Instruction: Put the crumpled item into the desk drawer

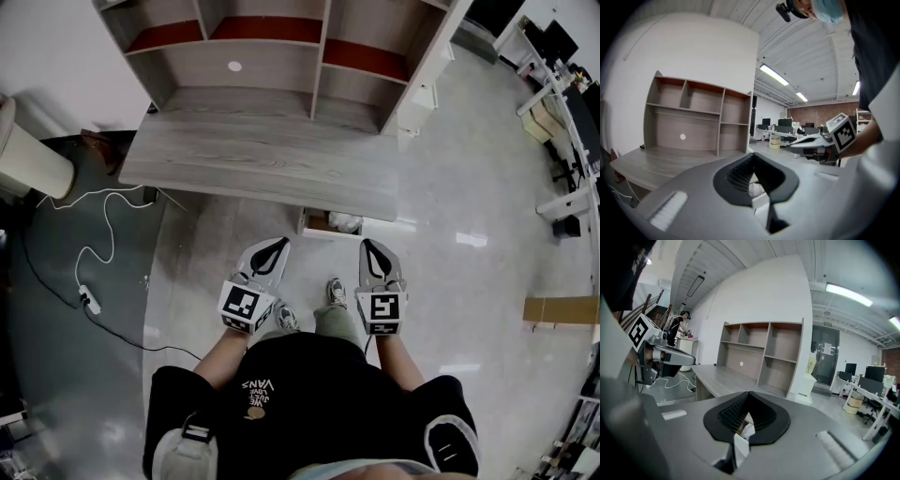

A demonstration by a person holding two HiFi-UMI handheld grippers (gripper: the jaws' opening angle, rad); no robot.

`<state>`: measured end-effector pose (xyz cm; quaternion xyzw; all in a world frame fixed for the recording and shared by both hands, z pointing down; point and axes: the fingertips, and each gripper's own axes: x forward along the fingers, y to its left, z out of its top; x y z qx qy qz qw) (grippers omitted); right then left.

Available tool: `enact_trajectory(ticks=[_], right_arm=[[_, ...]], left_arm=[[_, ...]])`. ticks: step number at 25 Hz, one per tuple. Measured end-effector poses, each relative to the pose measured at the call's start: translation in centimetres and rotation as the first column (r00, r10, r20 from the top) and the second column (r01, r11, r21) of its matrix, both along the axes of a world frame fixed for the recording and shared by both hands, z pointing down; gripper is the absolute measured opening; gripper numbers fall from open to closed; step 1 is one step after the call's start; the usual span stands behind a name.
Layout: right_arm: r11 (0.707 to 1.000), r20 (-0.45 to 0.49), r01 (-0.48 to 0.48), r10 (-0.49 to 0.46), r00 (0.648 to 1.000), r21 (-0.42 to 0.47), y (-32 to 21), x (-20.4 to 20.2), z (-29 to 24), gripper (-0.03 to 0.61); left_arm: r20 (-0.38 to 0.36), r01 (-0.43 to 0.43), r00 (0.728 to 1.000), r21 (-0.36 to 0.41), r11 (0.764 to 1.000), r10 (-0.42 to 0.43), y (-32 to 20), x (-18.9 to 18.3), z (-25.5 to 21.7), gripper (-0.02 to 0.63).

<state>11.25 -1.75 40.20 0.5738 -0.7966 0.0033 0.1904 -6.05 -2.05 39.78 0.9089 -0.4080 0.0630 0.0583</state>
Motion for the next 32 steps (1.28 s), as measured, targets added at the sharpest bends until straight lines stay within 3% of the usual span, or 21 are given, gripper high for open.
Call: enact_trajectory(ticks=[16, 32], right_arm=[[0.997, 0.079, 0.042, -0.047, 0.996, 0.057, 0.4, -2.0, -2.7, 0.002], [0.995, 0.103, 0.092, -0.096, 0.990, 0.040, 0.1, -4.5, -3.4, 0.002]], left_arm=[[0.017, -0.014, 1.000, 0.043, 0.999, 0.013, 1.3, -1.4, -3.0, 0.052], [0.005, 0.005, 1.000, 0.046, 0.999, -0.006, 1.7, -2.8, -3.5, 0.052]])
